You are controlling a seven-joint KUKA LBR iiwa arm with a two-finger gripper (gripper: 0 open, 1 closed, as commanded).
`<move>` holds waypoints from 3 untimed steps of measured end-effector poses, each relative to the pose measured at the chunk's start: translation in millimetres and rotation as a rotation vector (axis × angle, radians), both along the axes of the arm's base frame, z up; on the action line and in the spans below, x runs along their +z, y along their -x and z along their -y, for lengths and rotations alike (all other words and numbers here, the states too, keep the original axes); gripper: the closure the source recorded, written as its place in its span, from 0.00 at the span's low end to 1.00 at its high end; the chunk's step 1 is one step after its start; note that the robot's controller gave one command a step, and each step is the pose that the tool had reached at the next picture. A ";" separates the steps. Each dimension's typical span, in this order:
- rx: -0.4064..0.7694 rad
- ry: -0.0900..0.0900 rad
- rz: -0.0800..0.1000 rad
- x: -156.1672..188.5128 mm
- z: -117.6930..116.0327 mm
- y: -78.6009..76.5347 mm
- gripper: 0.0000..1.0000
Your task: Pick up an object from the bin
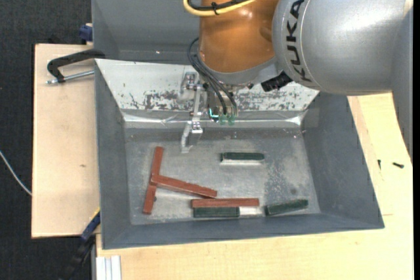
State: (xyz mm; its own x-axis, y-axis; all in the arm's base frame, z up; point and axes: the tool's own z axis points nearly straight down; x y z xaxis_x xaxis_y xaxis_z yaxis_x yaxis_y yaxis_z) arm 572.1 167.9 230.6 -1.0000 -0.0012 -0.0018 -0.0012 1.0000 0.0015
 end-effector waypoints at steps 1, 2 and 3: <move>0.000 -0.002 0.006 -48.1 -1.3 7.3 0.00; 0.082 0.000 0.002 -110.0 -13.4 23.9 0.00; 0.058 -0.004 -0.003 -154.0 4.5 43.7 1.00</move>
Offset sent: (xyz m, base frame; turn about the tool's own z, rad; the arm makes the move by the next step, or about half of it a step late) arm -0.0397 0.0246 -0.1606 -0.1609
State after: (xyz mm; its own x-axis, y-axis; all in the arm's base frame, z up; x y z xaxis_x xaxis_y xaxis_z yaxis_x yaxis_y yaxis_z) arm 528.4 163.4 76.6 -0.9983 -0.0589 0.0011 -0.0589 0.9982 0.0056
